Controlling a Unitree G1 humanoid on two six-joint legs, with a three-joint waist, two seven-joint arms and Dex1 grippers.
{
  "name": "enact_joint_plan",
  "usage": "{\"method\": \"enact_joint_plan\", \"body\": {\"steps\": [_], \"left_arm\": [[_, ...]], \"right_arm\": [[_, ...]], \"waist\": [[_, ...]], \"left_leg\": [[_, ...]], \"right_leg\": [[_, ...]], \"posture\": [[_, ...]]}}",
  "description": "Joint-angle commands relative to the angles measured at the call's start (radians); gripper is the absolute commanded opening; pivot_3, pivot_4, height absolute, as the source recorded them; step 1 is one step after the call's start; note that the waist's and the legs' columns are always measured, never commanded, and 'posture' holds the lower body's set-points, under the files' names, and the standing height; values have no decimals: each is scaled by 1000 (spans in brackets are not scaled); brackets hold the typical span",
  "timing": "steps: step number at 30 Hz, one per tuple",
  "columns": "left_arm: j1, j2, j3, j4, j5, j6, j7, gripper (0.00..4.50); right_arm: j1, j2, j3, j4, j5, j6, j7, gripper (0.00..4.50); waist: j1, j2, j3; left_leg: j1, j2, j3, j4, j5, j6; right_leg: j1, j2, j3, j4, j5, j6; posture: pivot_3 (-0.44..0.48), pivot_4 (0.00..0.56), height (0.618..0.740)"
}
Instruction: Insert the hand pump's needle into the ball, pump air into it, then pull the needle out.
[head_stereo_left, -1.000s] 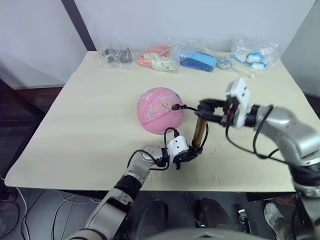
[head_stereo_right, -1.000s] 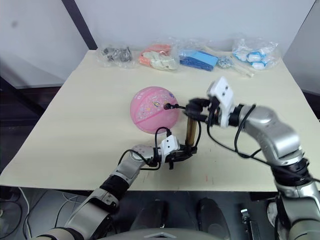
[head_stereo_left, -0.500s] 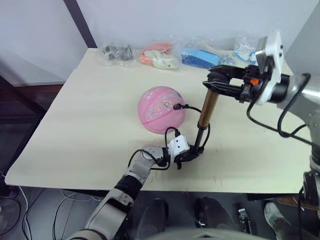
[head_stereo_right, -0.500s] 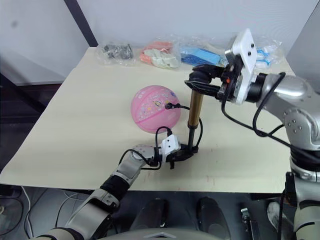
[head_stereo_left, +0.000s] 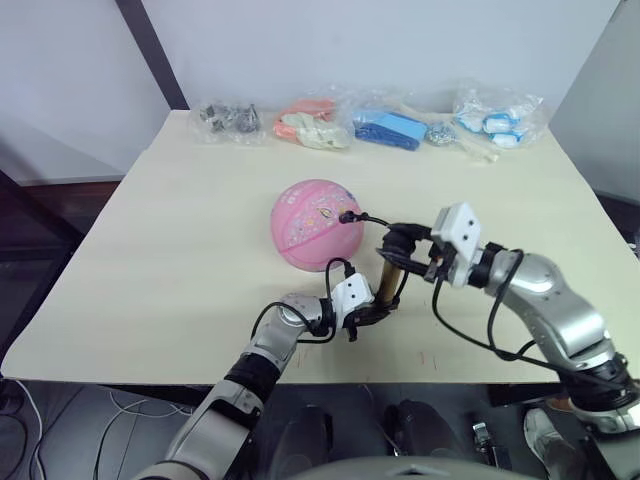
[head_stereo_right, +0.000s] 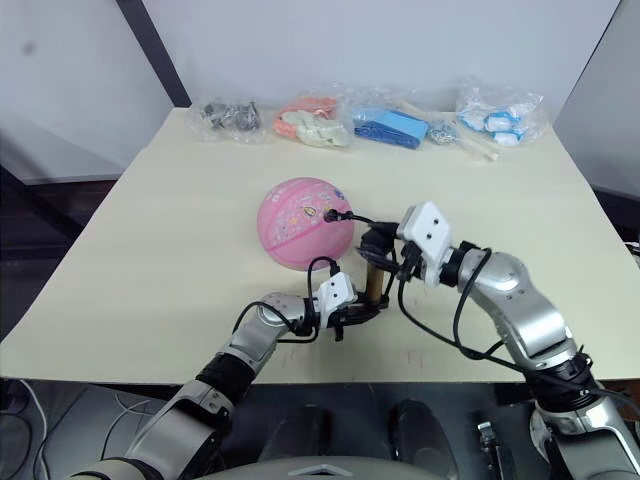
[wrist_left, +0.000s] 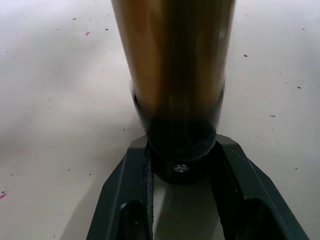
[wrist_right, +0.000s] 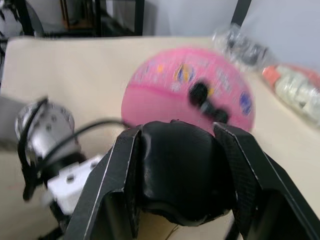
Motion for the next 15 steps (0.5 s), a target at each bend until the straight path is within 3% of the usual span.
{"method": "enact_joint_plan", "body": {"steps": [1,7,15], "left_arm": [[31,24,-23,36,35,21,-25,1070],[43,29,-27,37,39,15,-26,1070],[39,15,-30,44,41,14,-24,1070]], "right_arm": [[87,-21,85,143,-73,78,32,1652],[-67,-69,-128,-20,103,198,49,1652],[-339,-174,-379,-125,394,438,50,1652]], "waist": [[-4,-1,-4],[-3,3,3],[13,11,16]], "left_leg": [[2,0,0,-1,0,0],[1,0,-2,-1,0,0],[-22,-4,-2,1,0,0]], "right_leg": [[1,0,0,0,0,0],[1,-1,0,0,0,0],[-20,-3,0,1,5,0]], "posture": [[0,150,740],[0,150,740],[0,150,740]]}}
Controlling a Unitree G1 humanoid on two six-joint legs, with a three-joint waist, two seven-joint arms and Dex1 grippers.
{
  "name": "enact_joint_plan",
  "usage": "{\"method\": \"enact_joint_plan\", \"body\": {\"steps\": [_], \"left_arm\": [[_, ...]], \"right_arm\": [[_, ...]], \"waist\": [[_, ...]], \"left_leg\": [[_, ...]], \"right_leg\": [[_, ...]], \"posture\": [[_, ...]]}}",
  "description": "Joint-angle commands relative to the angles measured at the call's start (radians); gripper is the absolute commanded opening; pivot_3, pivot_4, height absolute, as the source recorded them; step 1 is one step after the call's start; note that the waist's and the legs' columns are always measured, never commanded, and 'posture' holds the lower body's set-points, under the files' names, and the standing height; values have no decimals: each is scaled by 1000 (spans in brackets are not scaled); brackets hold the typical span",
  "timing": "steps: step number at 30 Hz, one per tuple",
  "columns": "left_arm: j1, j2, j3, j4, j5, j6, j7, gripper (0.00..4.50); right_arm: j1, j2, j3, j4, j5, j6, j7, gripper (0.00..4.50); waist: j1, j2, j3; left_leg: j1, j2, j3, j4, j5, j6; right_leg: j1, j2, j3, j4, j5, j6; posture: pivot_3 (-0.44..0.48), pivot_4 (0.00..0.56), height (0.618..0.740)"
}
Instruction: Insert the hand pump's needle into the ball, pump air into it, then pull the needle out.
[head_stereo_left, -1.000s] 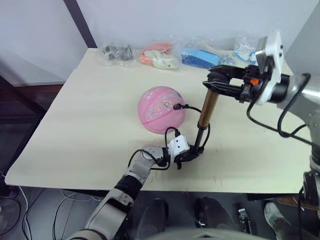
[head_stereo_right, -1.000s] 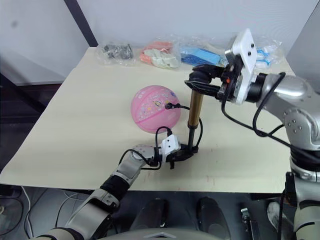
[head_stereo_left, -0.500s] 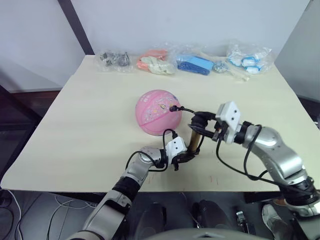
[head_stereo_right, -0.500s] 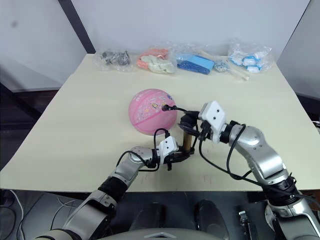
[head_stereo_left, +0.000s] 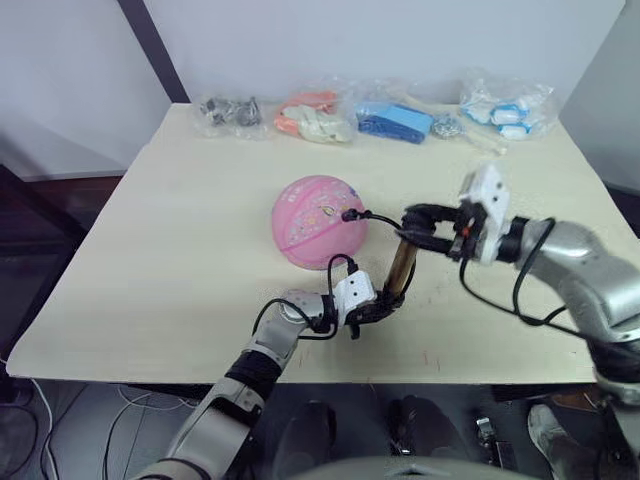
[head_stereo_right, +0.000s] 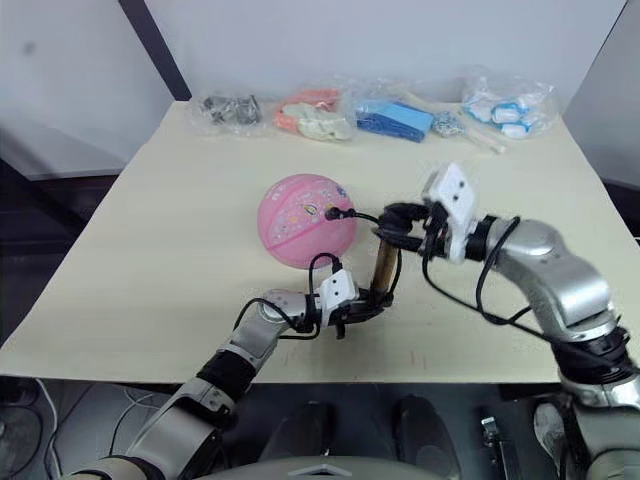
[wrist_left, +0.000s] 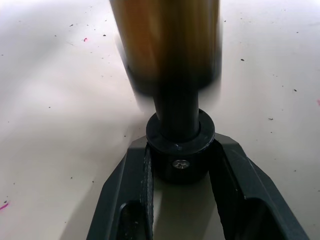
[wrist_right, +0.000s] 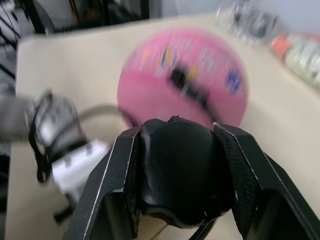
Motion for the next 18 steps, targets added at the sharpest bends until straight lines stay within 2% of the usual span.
{"method": "enact_joint_plan", "body": {"steps": [1,6,11,15,18], "left_arm": [[46,20,-30,61,48,31,-1,1070],[45,20,-28,68,48,26,-2,1070],[44,20,-28,73,48,23,-1,1070],[44,21,-27,75,48,21,-2,1070],[45,22,-26,76,48,20,-2,1070]], "right_arm": [[-132,-42,-161,-46,115,64,-24,1652],[-268,-84,-245,-14,213,140,-51,1652],[-302,-100,-256,-8,233,153,-73,1652],[-175,-86,-183,-39,152,105,-69,1652],[-76,-12,-126,-50,125,76,-105,1652]], "waist": [[6,0,1],[8,-1,4],[8,2,9],[9,1,8],[6,-1,6]], "left_leg": [[-2,0,0,1,0,0],[-4,0,0,1,0,0],[-6,0,1,3,0,0],[-7,-1,1,3,0,0],[-5,0,1,3,0,0]], "right_leg": [[-2,0,0,0,0,0],[-3,0,0,0,0,0],[-5,0,0,0,1,1],[-5,0,0,1,1,1],[-4,0,0,1,1,1]], "posture": [[0,150,740],[0,150,740],[0,150,740],[0,150,740],[0,150,740]]}}
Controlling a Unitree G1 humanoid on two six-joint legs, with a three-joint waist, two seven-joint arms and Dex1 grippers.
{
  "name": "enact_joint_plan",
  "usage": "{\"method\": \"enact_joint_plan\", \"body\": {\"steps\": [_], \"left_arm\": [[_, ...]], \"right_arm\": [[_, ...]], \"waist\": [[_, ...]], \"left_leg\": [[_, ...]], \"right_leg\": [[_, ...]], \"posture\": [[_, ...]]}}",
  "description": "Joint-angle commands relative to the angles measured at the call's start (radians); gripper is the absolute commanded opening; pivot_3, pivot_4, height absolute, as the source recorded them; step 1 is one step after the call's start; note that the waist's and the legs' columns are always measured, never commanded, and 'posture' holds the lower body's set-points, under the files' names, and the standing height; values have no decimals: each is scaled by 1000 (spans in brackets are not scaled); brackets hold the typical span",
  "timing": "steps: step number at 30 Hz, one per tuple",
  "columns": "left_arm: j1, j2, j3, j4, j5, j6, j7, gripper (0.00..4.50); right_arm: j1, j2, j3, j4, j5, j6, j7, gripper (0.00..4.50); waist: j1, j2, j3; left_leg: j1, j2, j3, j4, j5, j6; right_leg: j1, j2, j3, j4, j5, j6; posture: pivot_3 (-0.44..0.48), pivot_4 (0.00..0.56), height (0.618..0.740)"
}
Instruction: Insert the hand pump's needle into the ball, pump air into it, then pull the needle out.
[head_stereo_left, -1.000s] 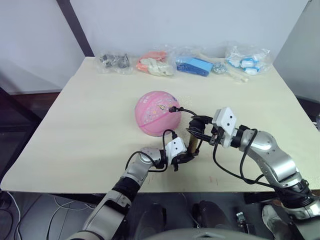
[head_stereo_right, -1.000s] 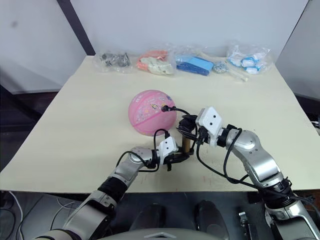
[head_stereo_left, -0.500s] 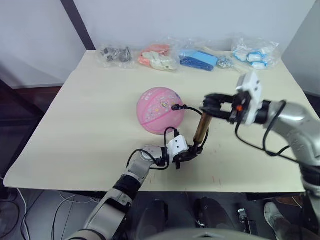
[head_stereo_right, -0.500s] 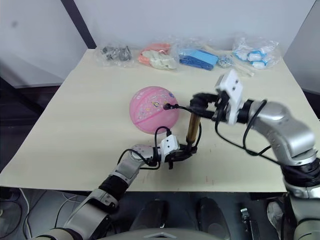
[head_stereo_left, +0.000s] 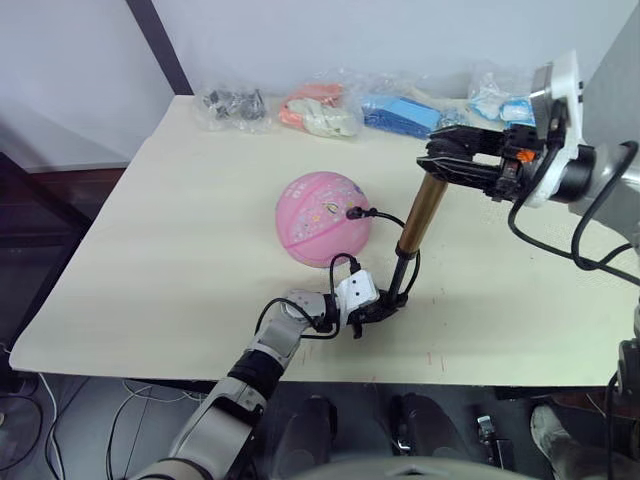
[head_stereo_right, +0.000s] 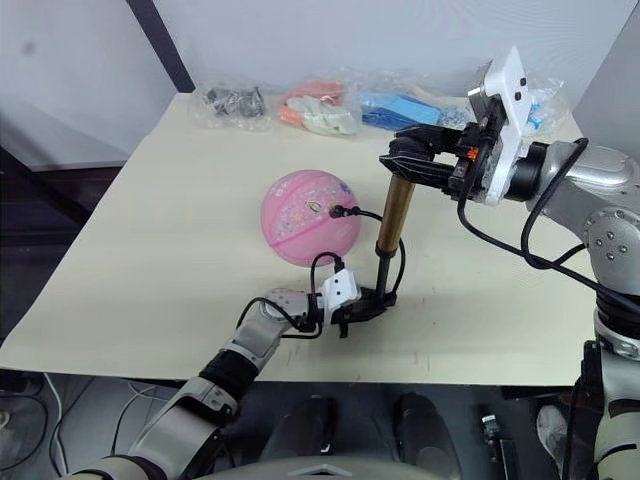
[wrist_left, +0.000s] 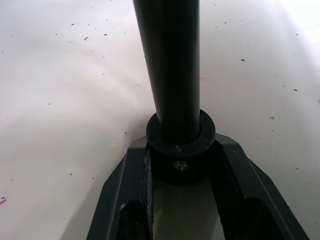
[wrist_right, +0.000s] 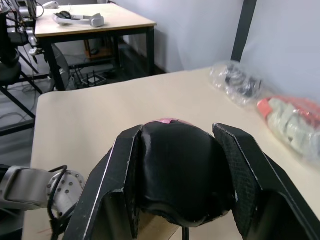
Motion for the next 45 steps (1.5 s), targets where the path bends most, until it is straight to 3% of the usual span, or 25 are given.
{"method": "enact_joint_plan", "body": {"steps": [1,5,13,21,26,32,41,45], "left_arm": [[43,27,-25,75,49,32,-2,1070],[47,31,-26,73,48,30,-2,1070],[51,34,-25,66,47,34,3,1070],[58,35,-24,61,49,35,5,1070],[48,26,-24,78,51,32,5,1069],[49,25,-23,82,50,28,2,1069],[57,29,-25,75,50,27,2,1069],[57,30,-27,71,49,29,-2,1069]], "right_arm": [[120,50,65,-19,-104,-78,-46,1652],[299,99,226,14,-256,-213,-17,1652],[479,219,492,234,-500,-407,10,1652],[360,181,288,101,-398,-321,36,1652],[219,127,140,26,-267,-208,40,1652],[12,59,-19,-1,-106,-79,18,1652],[-98,1,-93,-9,-21,-24,-14,1652],[9,9,-6,-44,-80,-61,-4,1652]], "waist": [[-2,-1,-2],[-6,-8,-11],[-17,-12,-26],[-20,-8,-25],[-11,1,-11],[-3,2,-4],[-3,1,-2],[-2,1,-2]], "left_leg": [[2,0,0,0,0,0],[7,2,0,0,0,0],[24,5,1,-4,0,0],[28,6,-1,-6,0,0],[20,3,-3,-5,0,0],[9,2,-1,-3,0,0],[3,1,-2,-1,0,0],[2,1,-2,-1,0,0]], "right_leg": [[1,0,1,0,0,0],[6,2,0,0,-2,3],[20,4,0,0,-5,1],[24,4,-2,-1,-6,-1],[17,2,-3,-1,-6,0],[7,1,-1,0,-3,-2],[3,1,-2,0,-1,-1],[2,1,-2,0,-1,-1]], "posture": [[0,150,740],[0,150,740],[0,150,740],[0,150,740],[0,150,740],[0,150,740],[0,150,740],[0,150,740]]}}
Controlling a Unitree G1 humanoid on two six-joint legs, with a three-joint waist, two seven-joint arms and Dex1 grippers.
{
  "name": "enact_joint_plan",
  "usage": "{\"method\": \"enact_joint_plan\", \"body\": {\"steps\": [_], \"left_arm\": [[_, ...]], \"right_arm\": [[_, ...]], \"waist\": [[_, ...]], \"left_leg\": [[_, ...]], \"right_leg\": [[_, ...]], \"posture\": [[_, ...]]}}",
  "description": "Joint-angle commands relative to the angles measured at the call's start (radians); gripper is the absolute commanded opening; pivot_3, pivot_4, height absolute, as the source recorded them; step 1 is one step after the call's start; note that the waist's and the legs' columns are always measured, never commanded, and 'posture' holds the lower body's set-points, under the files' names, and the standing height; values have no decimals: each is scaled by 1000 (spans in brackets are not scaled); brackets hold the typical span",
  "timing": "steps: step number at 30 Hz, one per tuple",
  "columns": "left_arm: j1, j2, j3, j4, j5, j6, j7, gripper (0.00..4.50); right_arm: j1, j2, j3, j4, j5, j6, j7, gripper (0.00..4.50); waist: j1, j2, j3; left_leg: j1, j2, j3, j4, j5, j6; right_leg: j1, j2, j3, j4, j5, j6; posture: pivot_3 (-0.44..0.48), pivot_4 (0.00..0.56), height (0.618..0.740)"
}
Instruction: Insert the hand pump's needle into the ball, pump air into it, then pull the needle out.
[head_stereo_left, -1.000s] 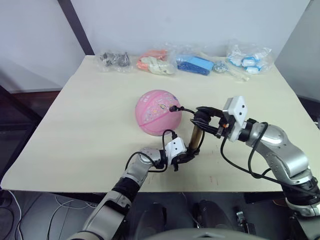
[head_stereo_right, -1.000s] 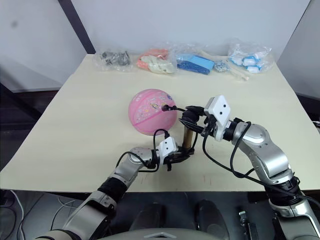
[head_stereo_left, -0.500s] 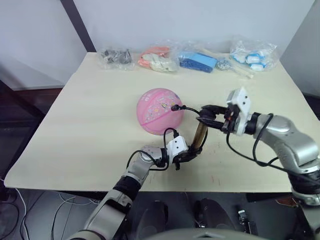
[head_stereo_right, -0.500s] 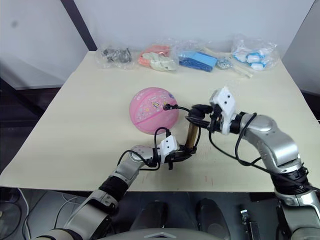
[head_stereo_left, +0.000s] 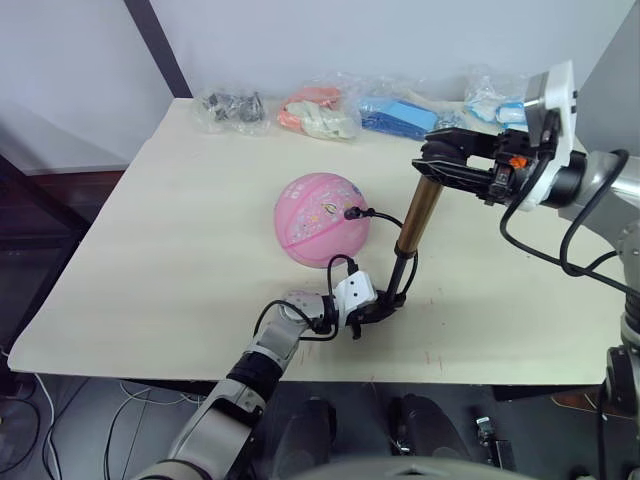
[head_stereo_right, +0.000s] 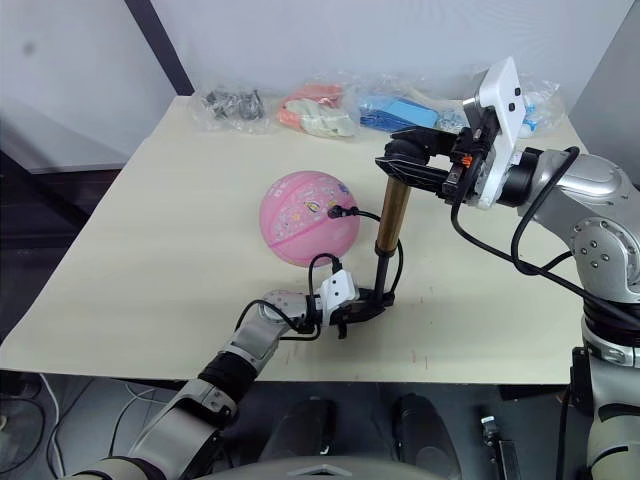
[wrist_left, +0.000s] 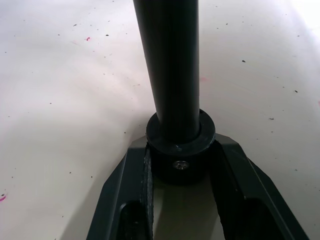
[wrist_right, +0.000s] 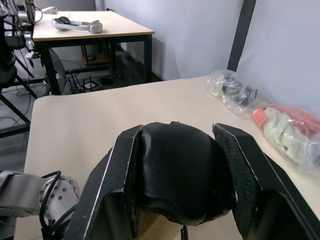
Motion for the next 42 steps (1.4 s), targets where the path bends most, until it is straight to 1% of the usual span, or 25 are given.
{"method": "enact_joint_plan", "body": {"steps": [1,5,7,9,12,13,15,20,23,26,31,33,36,40,42], "left_arm": [[51,31,-32,60,55,40,-5,1069],[47,32,-32,59,54,42,-6,1069],[50,34,-32,50,52,47,-6,1069],[55,37,-32,40,51,51,-5,1069],[65,43,-32,26,50,56,-3,1069],[67,45,-31,22,50,58,-3,1069],[72,46,-31,15,51,62,-1,1069],[73,45,-29,6,50,70,3,1069],[78,50,-27,-5,50,74,2,1069],[84,56,-27,-12,50,75,0,1069],[82,49,-32,-17,51,83,1,1069],[75,45,-33,-12,51,84,2,1069],[73,43,-33,-7,49,83,3,1069],[70,40,-35,5,48,79,6,1069],[71,40,-36,6,49,77,7,1069]], "right_arm": [[67,-4,2,-68,-71,-83,-13,1652],[195,54,102,-24,-155,-156,-21,1652],[254,77,158,4,-213,-209,-14,1652],[305,105,211,21,-251,-245,-11,1652],[373,127,292,51,-329,-305,3,1652],[403,150,332,80,-364,-333,-4,1652],[454,175,401,127,-430,-383,-6,1652],[560,239,472,236,-532,-492,-7,1652],[565,252,426,208,-514,-491,-3,1652],[530,234,389,175,-506,-478,8,1652],[303,172,202,63,-356,-352,15,1652],[229,144,150,44,-306,-300,17,1652],[118,98,69,33,-234,-234,14,1652],[10,43,-5,33,-146,-157,11,1652],[-28,22,-31,30,-112,-130,6,1652]], "waist": [[1,0,0],[-2,-3,-3],[-4,-4,-6],[-5,-6,-7],[-6,-6,-8],[-8,-7,-8],[-13,-10,-13],[-21,-11,-25],[-24,-11,-26],[-25,-11,-26],[-22,-4,-14],[-17,-2,-10],[-13,2,-5],[-11,1,-1],[-10,1,0]], "left_leg": [[0,0,0,0,0,0],[1,0,0,0,0,0],[5,1,1,0,0,0],[6,1,1,0,0,0],[13,2,1,-1,0,0],[15,3,2,-2,0,0],[19,3,2,-3,0,0],[21,5,1,-4,0,0],[25,6,2,-5,0,0],[28,7,2,-7,0,0],[26,7,2,-8,0,0],[19,6,1,-7,0,0],[10,3,1,-6,0,0],[1,1,0,-1,0,0],[0,0,0,0,0,0]], "right_leg": [[0,0,0,0,0,0],[1,0,0,0,0,0],[4,1,1,0,-2,3],[4,2,1,1,-2,3],[10,3,1,1,-3,4],[11,3,1,1,-3,4],[14,3,1,0,-4,3],[16,5,1,0,-5,1],[20,5,1,0,-6,0],[22,5,1,-1,-6,-1],[20,5,1,-1,-7,-1],[14,5,0,-1,-6,-1],[5,3,1,2,-3,-5],[-1,1,0,2,-2,-3],[-1,0,0,2,-1,-2]], "posture": [[0,150,740],[0,150,740],[0,150,740],[0,150,740],[0,150,740],[0,150,740],[0,150,740],[0,150,740],[0,150,740],[0,150,740],[0,150,740],[0,150,740],[0,150,740],[0,150,740],[0,150,740]]}}
